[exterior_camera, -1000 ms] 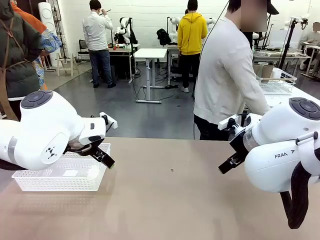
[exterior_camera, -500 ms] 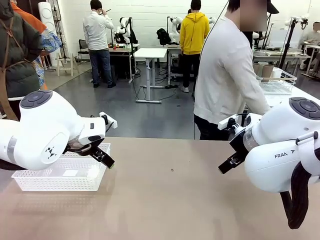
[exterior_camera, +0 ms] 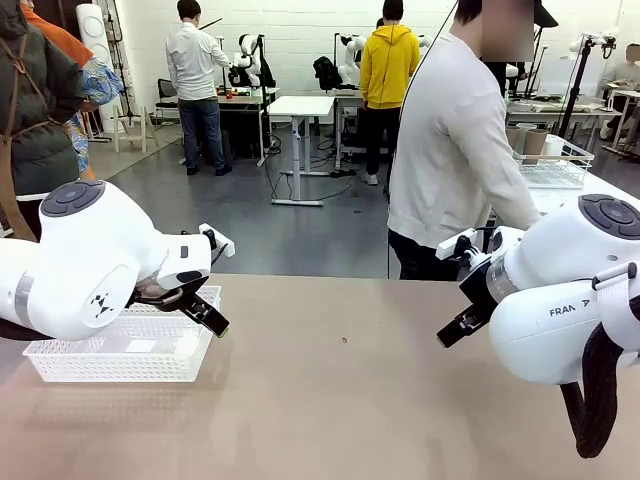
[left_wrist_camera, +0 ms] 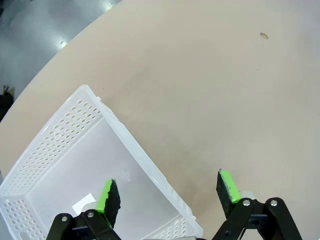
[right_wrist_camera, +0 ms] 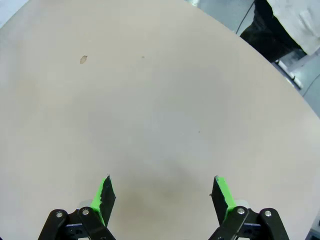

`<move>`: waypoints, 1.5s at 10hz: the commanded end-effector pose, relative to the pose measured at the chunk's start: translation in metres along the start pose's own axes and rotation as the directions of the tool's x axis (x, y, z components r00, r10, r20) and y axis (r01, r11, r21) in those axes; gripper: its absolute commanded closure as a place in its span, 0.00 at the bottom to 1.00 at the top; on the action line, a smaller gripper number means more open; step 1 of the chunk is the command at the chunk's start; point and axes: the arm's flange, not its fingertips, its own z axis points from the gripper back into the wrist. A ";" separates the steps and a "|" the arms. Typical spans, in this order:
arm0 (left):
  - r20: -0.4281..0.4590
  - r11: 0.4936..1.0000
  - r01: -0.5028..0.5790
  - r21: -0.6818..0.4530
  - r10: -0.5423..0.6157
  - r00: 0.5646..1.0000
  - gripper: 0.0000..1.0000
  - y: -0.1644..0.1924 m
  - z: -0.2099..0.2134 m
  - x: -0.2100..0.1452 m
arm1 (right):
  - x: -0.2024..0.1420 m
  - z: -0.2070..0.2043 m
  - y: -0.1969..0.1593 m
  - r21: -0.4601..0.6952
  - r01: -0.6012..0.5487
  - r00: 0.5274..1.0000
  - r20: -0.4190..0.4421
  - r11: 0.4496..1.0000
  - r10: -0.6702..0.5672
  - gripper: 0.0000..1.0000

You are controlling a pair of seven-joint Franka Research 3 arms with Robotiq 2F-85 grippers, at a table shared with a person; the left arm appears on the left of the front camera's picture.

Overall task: Clean and organize the cups into the basket.
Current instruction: Pick up the Organizing basket and move it to the center of the table, then pick up the Reusable plastic cup from the right side of the table and place it inside the Organizing basket.

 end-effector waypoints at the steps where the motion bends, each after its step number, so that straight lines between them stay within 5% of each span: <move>1: 0.000 1.000 0.000 0.000 0.000 1.000 0.00 0.000 0.000 0.000 | 0.000 0.000 0.000 0.000 0.000 1.000 0.000 1.000 0.000 0.00; 4: 0.000 1.000 0.000 0.000 0.000 1.000 0.00 0.000 0.000 0.000 | 0.000 0.000 0.000 0.000 0.000 1.000 0.000 1.000 0.000 0.00; 9: -0.011 0.952 0.303 0.049 -0.303 0.953 0.00 -0.019 0.163 -0.057 | -0.100 0.155 0.055 -0.129 -0.059 0.998 -0.033 0.990 0.055 0.00; 13: 0.035 0.928 0.350 0.125 -0.357 0.934 0.00 -0.039 0.208 -0.087 | -0.165 0.223 0.103 -0.282 -0.066 0.989 0.106 0.957 0.099 0.00; 14: 0.012 0.940 0.336 0.063 -0.337 0.941 0.00 -0.019 0.229 -0.007 | 0.005 0.241 0.059 -0.196 -0.088 0.995 0.027 0.977 0.095 0.00; 15: 0.012 0.940 0.336 0.063 -0.337 0.941 0.00 -0.019 0.229 -0.007 | 0.005 0.241 0.059 -0.196 -0.088 0.995 0.027 0.977 0.095 0.00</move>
